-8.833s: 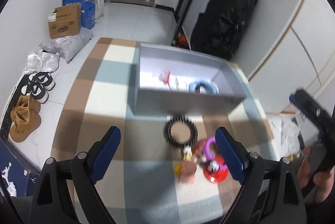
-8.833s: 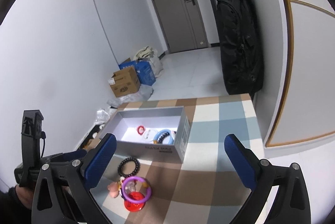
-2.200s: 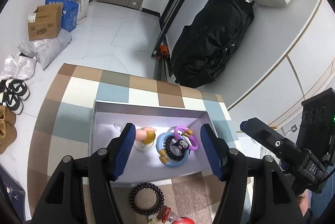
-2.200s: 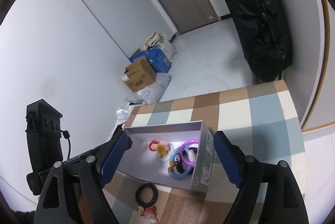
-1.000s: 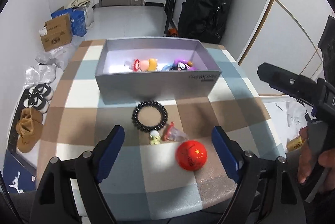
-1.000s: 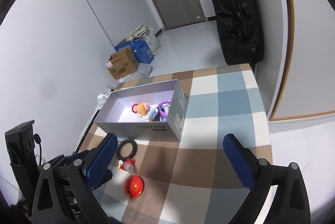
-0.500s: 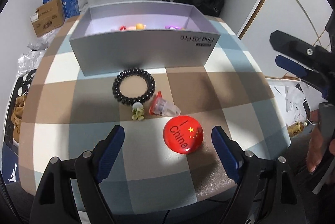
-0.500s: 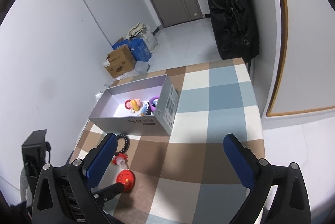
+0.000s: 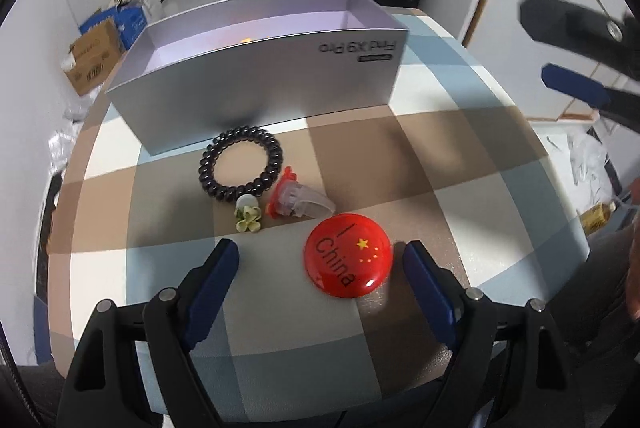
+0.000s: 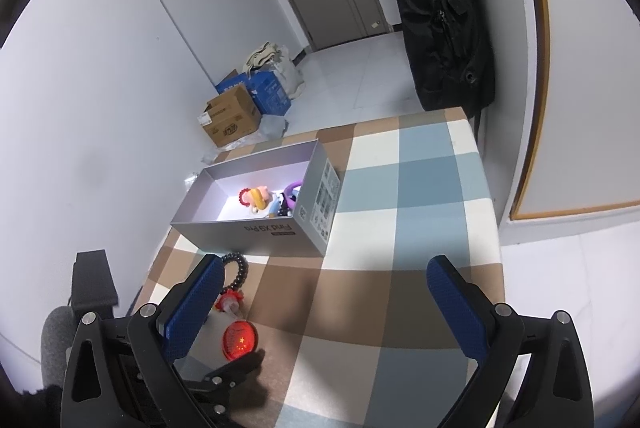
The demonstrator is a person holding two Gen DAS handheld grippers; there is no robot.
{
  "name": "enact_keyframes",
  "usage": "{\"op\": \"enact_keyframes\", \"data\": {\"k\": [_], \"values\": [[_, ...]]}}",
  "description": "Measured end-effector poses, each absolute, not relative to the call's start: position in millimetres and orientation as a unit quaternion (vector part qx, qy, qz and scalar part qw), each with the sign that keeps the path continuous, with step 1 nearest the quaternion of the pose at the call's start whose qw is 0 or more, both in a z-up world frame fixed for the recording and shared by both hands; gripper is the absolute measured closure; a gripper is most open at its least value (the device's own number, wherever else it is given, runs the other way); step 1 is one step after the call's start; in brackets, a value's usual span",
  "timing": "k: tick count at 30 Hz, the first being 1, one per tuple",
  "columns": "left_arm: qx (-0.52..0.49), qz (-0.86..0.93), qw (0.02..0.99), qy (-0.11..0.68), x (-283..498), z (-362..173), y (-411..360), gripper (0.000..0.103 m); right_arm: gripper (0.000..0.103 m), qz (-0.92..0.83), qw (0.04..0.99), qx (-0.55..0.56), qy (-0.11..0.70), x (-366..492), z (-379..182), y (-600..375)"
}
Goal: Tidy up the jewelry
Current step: 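Move the left tool to the red 'I China' badge and grasp it, then lift the red badge with the left tool while the right tool grasps the red-capped clear charm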
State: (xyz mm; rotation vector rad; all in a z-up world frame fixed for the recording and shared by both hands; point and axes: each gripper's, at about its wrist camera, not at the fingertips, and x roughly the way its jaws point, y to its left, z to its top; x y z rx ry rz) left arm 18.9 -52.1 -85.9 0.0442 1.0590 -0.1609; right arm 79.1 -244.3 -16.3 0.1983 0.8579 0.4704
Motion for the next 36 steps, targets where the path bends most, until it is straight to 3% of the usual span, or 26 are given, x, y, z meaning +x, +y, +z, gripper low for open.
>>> {"op": "enact_keyframes", "data": {"k": [7,8,20,36], "values": [[0.025,-0.091,0.863,0.497,15.2,-80.7,-49.2,0.064,0.001,0.217,0.877,0.106,0.416,79.7,-18.4,-250.0],[0.027,-0.093,0.862,0.497,16.5,-80.8,-51.2,0.065,0.001,0.217,0.877,0.107,0.416,79.8,-18.4,-250.3],[-0.031,-0.116,0.858,0.5,20.9,-72.6,-42.3,0.065,0.001,0.209,0.876,0.107,0.422,81.5,-22.3,-250.4],[-0.161,-0.103,0.886,0.422,32.7,-32.4,17.6,0.065,0.001,0.245,0.852,0.062,0.458,81.0,-38.6,-207.2]]}}
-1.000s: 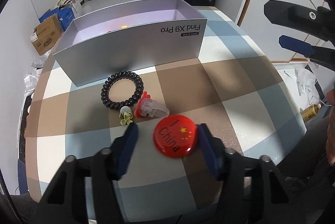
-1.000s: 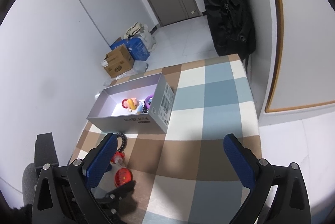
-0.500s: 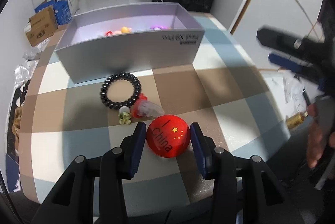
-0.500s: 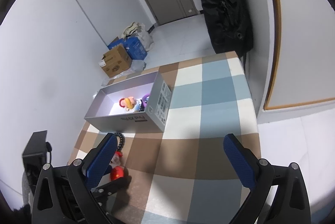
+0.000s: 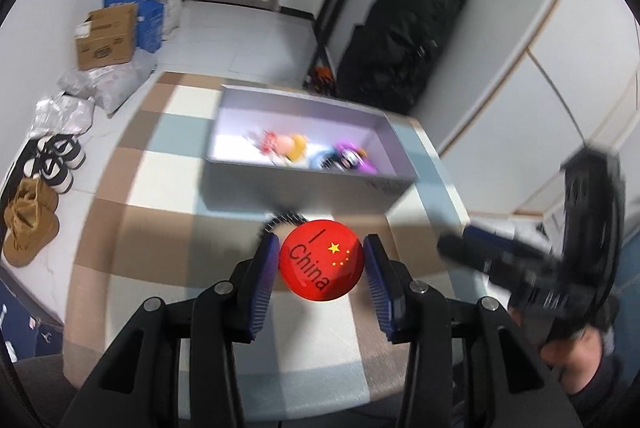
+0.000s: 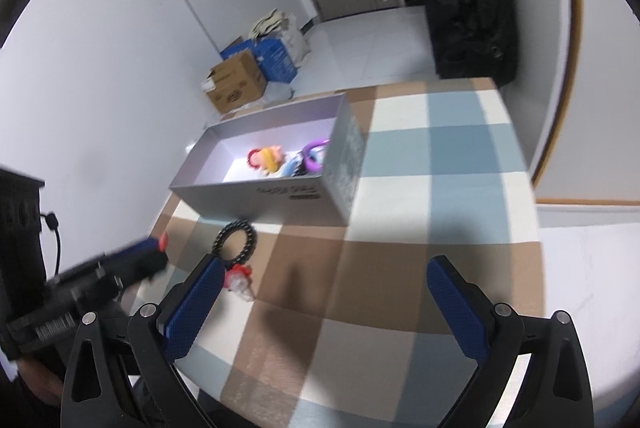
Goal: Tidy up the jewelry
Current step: 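Lift the red badge with the left tool while the right tool grasps the red-capped clear charm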
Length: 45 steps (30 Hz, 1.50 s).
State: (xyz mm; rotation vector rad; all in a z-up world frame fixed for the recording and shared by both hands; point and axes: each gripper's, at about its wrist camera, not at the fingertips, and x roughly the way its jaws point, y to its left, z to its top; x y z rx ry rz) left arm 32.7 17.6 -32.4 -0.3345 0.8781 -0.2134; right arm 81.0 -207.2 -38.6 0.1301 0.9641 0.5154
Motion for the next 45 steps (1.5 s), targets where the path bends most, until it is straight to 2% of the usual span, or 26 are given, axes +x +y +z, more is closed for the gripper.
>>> {"op": "enact_keyframes", "data": {"k": [3,6,10,18,23,25,27,30,31,33,45], "values": [[-0.189,-0.102,0.884,0.416,39.1,-32.8,32.1,0.065,0.002,0.282,0.826,0.063,0.485,83.0,-46.9,-189.2],[-0.203,-0.09,0.885,0.41,37.9,-33.3,43.5,0.065,0.007,0.312,0.809,0.041,0.496,79.0,-53.5,-168.6],[-0.212,-0.082,0.885,0.405,40.1,-34.4,51.0,0.065,0.024,0.334,0.795,-0.005,0.506,74.4,-62.8,-142.3],[-0.236,-0.079,0.88,0.404,40.2,-35.6,68.0,0.065,0.045,0.34,0.789,-0.031,0.511,75.1,-73.3,-118.8],[-0.255,-0.081,0.873,0.407,42.8,-38.9,72.1,0.065,0.066,0.337,0.787,-0.038,0.515,75.3,-75.6,-115.7],[-0.258,-0.083,0.873,0.405,43.1,-38.6,73.4,0.065,0.079,0.33,0.79,-0.04,0.516,75.5,-75.9,-116.3],[-0.257,-0.081,0.874,0.403,42.9,-37.7,72.9,0.065,0.085,0.329,0.788,-0.035,0.519,75.4,-75.5,-120.3],[-0.256,-0.081,0.875,0.402,41.9,-37.2,70.8,0.065,0.087,0.328,0.79,-0.037,0.517,75.7,-74.5,-122.9],[-0.254,-0.08,0.876,0.402,41.5,-37.4,70.3,0.065,0.095,0.33,0.789,-0.033,0.517,75.6,-74.3,-123.4],[-0.251,-0.079,0.878,0.401,41.3,-37.7,70.1,0.065,0.098,0.332,0.789,-0.026,0.517,76.5,-72.8,-125.5],[-0.229,-0.078,0.889,0.388,38.2,-27.5,60.5,0.065,0.098,0.332,0.806,0.007,0.491,75.9,-49.3,-141.2]]}}
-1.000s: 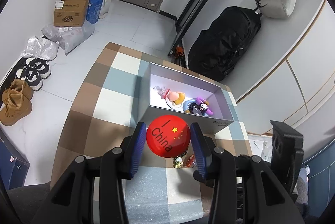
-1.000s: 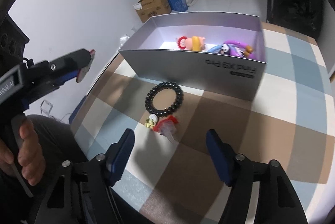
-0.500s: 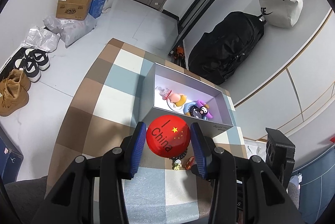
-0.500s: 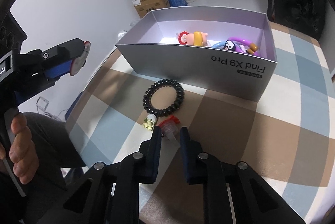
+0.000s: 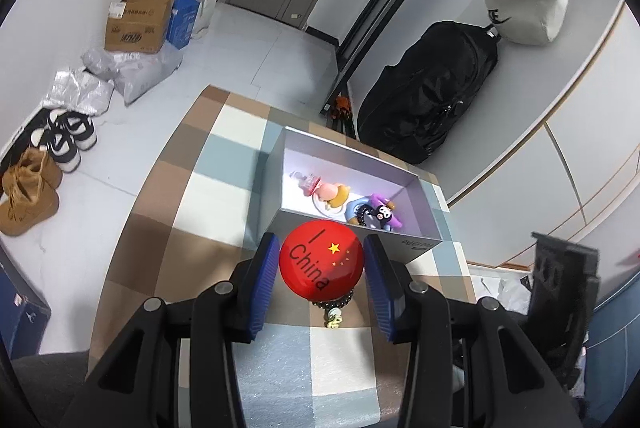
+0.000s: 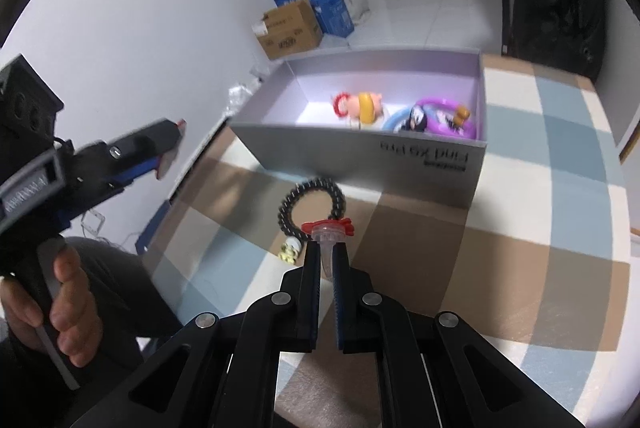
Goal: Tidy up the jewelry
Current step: 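Carry the badge and charm over the box and open both tools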
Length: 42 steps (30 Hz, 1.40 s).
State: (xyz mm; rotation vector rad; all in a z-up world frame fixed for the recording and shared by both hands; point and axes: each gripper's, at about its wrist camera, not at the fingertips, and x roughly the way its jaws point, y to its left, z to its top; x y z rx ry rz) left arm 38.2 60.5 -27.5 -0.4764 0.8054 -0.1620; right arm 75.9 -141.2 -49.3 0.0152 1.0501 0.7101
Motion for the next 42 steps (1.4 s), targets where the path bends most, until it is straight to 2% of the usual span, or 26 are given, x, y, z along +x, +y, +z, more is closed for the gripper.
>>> {"op": "enact_keyframes", "data": {"k": [11,20,42], "values": [[-0.193,-0.094,0.9,0.378,58.4,-7.8,39.2,0.065,0.098,0.335,0.844,0.068,0.414,84.5,0.2,-163.1],[-0.169,-0.1,0.903,0.381,87.1,-11.0,30.9,0.065,0.098,0.334,0.856,0.093,0.383,107.5,12.4,-169.8],[-0.182,-0.105,0.88,0.425,141.9,-43.0,33.3,0.065,0.098,0.33,0.845,0.097,0.41,162.4,-12.0,-160.6]]}}
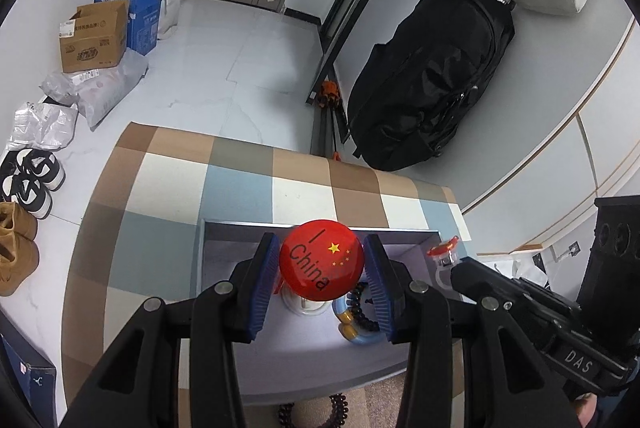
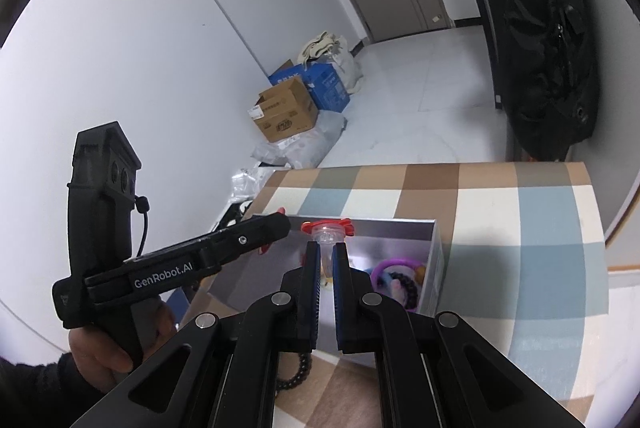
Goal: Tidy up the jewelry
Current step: 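Carry the badge and charm over the box and open both tools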
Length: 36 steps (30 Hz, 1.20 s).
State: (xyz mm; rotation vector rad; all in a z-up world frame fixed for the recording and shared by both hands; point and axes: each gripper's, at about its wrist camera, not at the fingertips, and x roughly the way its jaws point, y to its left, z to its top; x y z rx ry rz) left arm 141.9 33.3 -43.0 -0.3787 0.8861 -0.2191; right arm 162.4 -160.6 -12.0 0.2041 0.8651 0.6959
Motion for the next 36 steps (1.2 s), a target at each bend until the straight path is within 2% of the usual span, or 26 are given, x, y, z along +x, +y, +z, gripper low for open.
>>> {"op": "enact_keyframes", "data": {"k": [14,15,23,27,29,31,33,36], "values": [[-0.176,-0.124,0.871,0.441,152.2,-49.6,26.3,0.065,0.097,0.326,0.826,0.13,0.441,180.3,-27.0,-168.6],[-0.178,-0.127,0.871,0.44,152.1,-49.5,25.8,0.065,0.095,0.326,0.826,0.13,0.441,180.5,-26.7,-168.4],[-0.199,-0.139,0.863,0.444,153.6,-51.7,25.7,0.061,0.093,0.324,0.835,0.146,0.42,176.3,-17.6,-176.9],[-0.197,-0.138,0.865,0.44,151.5,-50.1,24.2,0.058,0.083,0.313,0.839,0.159,0.415,176.6,-16.1,-185.1],[-0.193,-0.134,0.868,0.437,150.0,-49.3,23.5,0.051,0.076,0.31,0.841,0.164,0.413,177.0,-14.6,-188.1],[-0.193,-0.13,0.871,0.433,148.3,-49.8,24.5,0.049,0.059,0.307,0.842,0.167,0.411,177.2,-14.7,-190.1],[-0.191,-0.127,0.873,0.431,147.9,-48.8,25.0,0.049,0.051,0.303,0.844,0.172,0.408,177.1,-15.5,-192.9],[-0.191,-0.126,0.879,0.419,144.2,-44.1,25.9,0.049,0.049,0.304,0.846,0.171,0.403,176.4,-15.2,-193.3]]}}
